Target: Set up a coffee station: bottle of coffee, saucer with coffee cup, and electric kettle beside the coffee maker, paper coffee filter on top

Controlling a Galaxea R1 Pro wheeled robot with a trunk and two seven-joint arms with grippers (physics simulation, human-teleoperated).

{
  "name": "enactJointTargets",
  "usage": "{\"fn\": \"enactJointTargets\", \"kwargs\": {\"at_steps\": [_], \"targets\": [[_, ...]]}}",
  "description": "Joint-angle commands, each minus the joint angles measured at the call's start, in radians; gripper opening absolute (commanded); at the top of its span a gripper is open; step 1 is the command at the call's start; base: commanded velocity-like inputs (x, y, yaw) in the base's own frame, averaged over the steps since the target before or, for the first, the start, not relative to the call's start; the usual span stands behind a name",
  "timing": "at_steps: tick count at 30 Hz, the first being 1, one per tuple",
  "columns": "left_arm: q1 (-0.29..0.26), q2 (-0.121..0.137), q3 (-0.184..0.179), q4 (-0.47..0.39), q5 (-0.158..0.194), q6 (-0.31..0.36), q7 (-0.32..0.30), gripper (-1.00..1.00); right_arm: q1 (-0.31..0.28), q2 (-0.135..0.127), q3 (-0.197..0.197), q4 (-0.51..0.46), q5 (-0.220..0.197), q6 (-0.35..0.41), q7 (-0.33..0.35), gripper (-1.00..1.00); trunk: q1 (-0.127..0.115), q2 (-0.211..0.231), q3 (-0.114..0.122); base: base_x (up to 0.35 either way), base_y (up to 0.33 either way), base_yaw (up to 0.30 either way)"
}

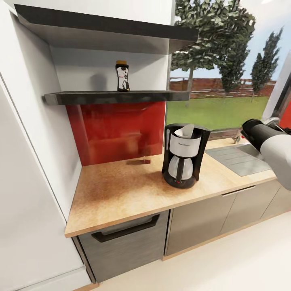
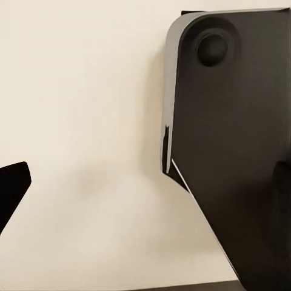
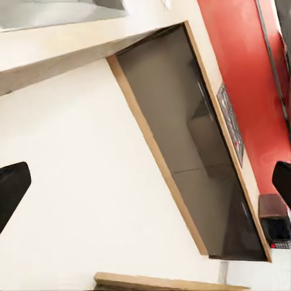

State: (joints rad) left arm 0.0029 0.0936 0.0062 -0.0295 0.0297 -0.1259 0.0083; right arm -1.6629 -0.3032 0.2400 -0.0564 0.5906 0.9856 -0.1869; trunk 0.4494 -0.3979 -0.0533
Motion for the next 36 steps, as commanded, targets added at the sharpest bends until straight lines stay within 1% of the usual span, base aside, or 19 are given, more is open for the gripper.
{"fn": "enactJointTargets", "kwargs": {"at_steps": [1, 2, 3, 7, 9, 10, 11, 13, 14, 17, 18, 19, 20, 23, 26, 27, 31, 34, 36], "targets": [[0.000, 0.000, 0.000, -0.002, 0.003, -0.001, 0.001, 1.00, 0.016, -0.009, 0.010, 0.010, -0.032, -0.018, -0.001, 1.00, 0.001, -0.002, -0.002, 0.000, 0.000, 0.000], [0.000, -0.001, 0.000, -0.002, 0.004, -0.001, 0.001, 1.00, 0.044, -0.017, 0.010, 0.016, -0.067, -0.042, 0.003, 1.00, 0.001, -0.002, -0.002, 0.000, 0.000, 0.000], [0.000, -0.001, 0.000, -0.003, 0.004, -0.001, 0.001, 1.00, 0.058, -0.020, 0.010, 0.018, -0.085, -0.054, 0.004, 1.00, 0.001, -0.002, -0.002, 0.000, 0.000, 0.000], [0.000, -0.001, 0.000, -0.005, 0.004, -0.002, 0.001, 1.00, 0.194, -0.047, 0.009, 0.024, -0.265, -0.151, 0.007, 1.00, 0.001, -0.002, -0.002, 0.000, 0.000, 0.000], [0.000, -0.002, -0.001, -0.005, 0.003, -0.002, 0.001, 1.00, 0.323, -0.067, 0.009, 0.026, -0.429, -0.244, 0.008, 1.00, 0.001, -0.002, -0.002, 0.000, 0.000, 0.000], [-0.001, -0.003, -0.002, -0.006, 0.002, -0.002, 0.001, 1.00, 0.370, -0.069, 0.009, 0.026, -0.485, -0.274, 0.008, 1.00, 0.001, -0.002, -0.002, 0.000, 0.000, 0.000], [-0.001, -0.003, -0.002, -0.006, 0.001, -0.002, 0.001, 1.00, 0.395, -0.070, 0.010, 0.027, -0.513, -0.288, 0.009, 1.00, 0.001, -0.002, -0.002, 0.000, 0.000, 0.000], [-0.001, -0.003, -0.004, -0.006, -0.001, -0.002, 0.001, 1.00, 0.497, -0.069, 0.011, 0.027, -0.615, -0.344, 0.010, 1.00, 0.001, -0.002, -0.002, 0.000, 0.000, 0.000], [-0.001, -0.003, -0.004, -0.006, -0.002, -0.002, 0.001, 1.00, 0.523, -0.068, 0.011, 0.027, -0.637, -0.359, 0.010, 1.00, 0.001, -0.002, -0.002, 0.000, 0.000, 0.000], [-0.001, -0.005, -0.004, -0.008, -0.003, -0.003, 0.001, 1.00, 0.664, -0.064, 0.011, 0.027, -0.749, -0.478, 0.012, 1.00, 0.001, -0.002, -0.002, 0.000, 0.000, 0.000], [-0.001, -0.005, -0.004, -0.008, -0.003, -0.003, 0.001, 1.00, 0.687, -0.064, 0.011, 0.027, -0.766, -0.501, 0.013, 1.00, 0.001, -0.002, -0.002, 0.000, 0.000, 0.000], [-0.001, -0.007, -0.005, -0.010, -0.004, -0.003, 0.001, 1.00, 0.816, -0.051, 0.012, 0.028, -0.865, -0.638, 0.040, 1.00, 0.001, -0.002, -0.002, 0.000, 0.000, 0.000], [-0.001, -0.007, -0.005, -0.010, -0.003, -0.003, 0.001, 1.00, 0.855, -0.045, 0.012, 0.029, -0.891, -0.676, 0.065, 1.00, 0.001, -0.002, -0.002, 0.000, 0.000, 0.000], [-0.003, -0.006, -0.005, -0.011, -0.001, -0.004, 0.001, 1.00, 0.981, -0.021, 0.013, 0.029, -0.931, -0.797, 0.179, 1.00, 0.001, -0.002, -0.002, 0.000, 0.000, 0.000], [-0.004, -0.007, -0.004, -0.012, 0.001, -0.004, 0.001, 1.00, 1.056, 0.002, 0.014, 0.030, -0.938, -0.885, 0.230, 1.00, 0.001, -0.002, -0.002, 0.000, 0.000, 0.000], [-0.006, -0.010, -0.004, -0.012, 0.003, -0.004, 0.001, 1.00, 1.109, 0.018, 0.014, 0.030, -0.938, -0.954, 0.248, 1.00, 0.001, -0.002, -0.002, 0.000, 0.000, 0.000], [-0.007, -0.015, -0.002, -0.014, 0.004, -0.005, 0.001, 1.00, 1.162, 0.040, 0.016, 0.030, -0.937, -1.013, 0.263, 1.00, 0.001, -0.002, -0.002, 0.000, 0.000, 0.000], [-0.006, -0.016, -0.002, -0.031, 0.006, -0.005, 0.001, 1.00, 1.200, 0.095, 0.017, 0.030, -0.919, -1.030, 0.303, 1.00, 0.001, -0.002, -0.002, 0.000, 0.000, 0.000], [-0.006, -0.016, -0.002, -0.041, 0.006, -0.005, 0.001, 1.00, 1.216, 0.130, 0.018, 0.030, -0.877, -1.034, 0.318, 1.00, 0.001, -0.002, -0.002, 0.000, 0.000, 0.000]]}}
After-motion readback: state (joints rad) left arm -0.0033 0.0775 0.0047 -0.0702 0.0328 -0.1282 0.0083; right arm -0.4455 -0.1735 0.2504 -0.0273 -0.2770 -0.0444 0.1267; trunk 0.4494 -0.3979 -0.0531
